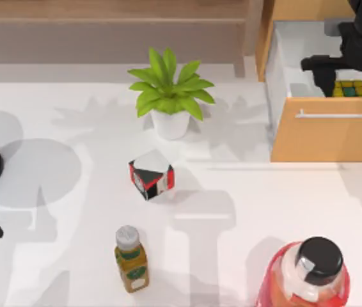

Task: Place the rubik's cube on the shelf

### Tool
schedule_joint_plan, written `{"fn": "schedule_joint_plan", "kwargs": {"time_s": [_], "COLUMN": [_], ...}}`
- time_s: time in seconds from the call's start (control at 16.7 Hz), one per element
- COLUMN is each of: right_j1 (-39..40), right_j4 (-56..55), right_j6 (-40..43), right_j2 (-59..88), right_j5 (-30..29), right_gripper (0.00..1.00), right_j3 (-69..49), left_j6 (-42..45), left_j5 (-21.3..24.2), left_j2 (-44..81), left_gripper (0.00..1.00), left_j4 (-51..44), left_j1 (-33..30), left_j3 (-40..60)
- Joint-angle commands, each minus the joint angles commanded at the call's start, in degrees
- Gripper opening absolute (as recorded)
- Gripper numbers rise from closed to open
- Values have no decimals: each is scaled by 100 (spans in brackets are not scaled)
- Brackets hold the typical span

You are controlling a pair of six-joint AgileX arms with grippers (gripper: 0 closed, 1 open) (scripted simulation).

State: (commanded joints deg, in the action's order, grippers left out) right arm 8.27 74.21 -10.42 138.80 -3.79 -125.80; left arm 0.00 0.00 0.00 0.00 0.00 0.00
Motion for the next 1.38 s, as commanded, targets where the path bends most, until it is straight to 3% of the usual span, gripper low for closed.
{"fn": "schedule_joint_plan", "kwargs": {"time_s": [0.48, 0.96, 1.38], "right_j1": [59, -45, -19], "right_j4": [693, 308, 289], "right_j6": [-23, 52, 50], "right_j2": [-451, 266, 223], "right_j5": [-205, 222, 237], "right_gripper": [0, 0, 0], "right_j3": [-168, -826, -762], "left_j6": [0, 0, 0], "left_j5": [0, 0, 0], "left_j2": [0, 0, 0], "left_gripper": [100, 100, 100], "left_j4": [0, 0, 0], "left_j1": [0, 0, 0], "left_j3": [0, 0, 0]}}
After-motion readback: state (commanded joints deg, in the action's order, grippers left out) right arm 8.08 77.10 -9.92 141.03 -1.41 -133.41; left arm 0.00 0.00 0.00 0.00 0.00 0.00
